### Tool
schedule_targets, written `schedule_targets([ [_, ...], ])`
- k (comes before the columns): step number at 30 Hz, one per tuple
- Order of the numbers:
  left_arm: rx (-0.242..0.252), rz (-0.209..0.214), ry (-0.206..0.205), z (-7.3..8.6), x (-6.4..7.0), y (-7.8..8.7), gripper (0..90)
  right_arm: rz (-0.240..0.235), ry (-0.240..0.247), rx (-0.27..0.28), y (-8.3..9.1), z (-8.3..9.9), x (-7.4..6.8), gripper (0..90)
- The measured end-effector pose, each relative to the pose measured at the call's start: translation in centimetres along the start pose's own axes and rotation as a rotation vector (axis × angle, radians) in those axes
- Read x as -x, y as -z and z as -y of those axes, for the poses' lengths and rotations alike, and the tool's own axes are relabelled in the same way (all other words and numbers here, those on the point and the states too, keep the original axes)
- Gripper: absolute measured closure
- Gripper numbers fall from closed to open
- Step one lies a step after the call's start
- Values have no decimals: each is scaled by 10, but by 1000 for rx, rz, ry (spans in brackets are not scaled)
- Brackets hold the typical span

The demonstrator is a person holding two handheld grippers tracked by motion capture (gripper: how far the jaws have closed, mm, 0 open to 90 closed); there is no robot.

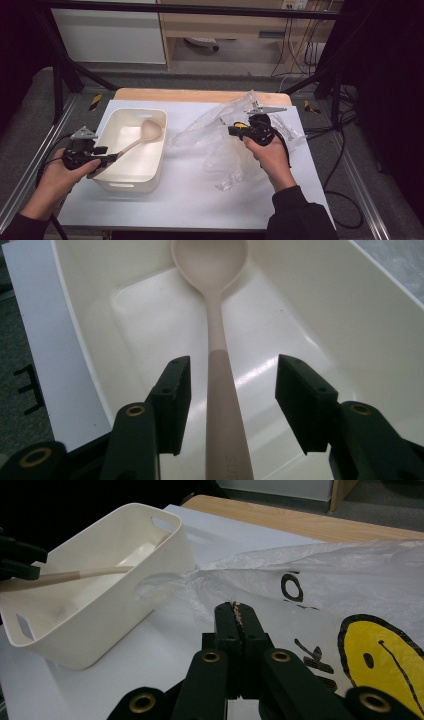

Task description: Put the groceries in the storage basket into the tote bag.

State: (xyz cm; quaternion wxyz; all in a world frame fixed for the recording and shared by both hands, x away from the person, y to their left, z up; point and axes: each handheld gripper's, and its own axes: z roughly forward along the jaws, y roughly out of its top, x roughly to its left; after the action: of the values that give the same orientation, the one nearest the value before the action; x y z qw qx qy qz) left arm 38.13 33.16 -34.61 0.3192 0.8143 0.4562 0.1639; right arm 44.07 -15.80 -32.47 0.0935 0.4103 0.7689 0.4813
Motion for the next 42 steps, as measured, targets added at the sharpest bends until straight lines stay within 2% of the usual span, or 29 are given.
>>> schedule_targets([
  [7,-26,4,-10,6,4,1,514,0,-2,1,1,0,0,900],
  [13,-50,18,21,7,1,-4,555,-3,2,2,0,0,-1,900],
  [18,-79,22,30,8,-2,-8,575,-3,-2,-1,-1,1,0,900],
  [28,-99,21,44,8,-3,-13,600,-3,1,-1,0,1,0,900],
  [32,-102,27,64,10,-5,-14,620,-2,2,-4,0,2,1,900],
  [36,-128,30,58,12,-4,-18,624,-3,-3,-5,-1,3,0,900],
  [42,-137,29,66,13,-5,-20,625,-5,-2,-11,-2,4,0,900],
])
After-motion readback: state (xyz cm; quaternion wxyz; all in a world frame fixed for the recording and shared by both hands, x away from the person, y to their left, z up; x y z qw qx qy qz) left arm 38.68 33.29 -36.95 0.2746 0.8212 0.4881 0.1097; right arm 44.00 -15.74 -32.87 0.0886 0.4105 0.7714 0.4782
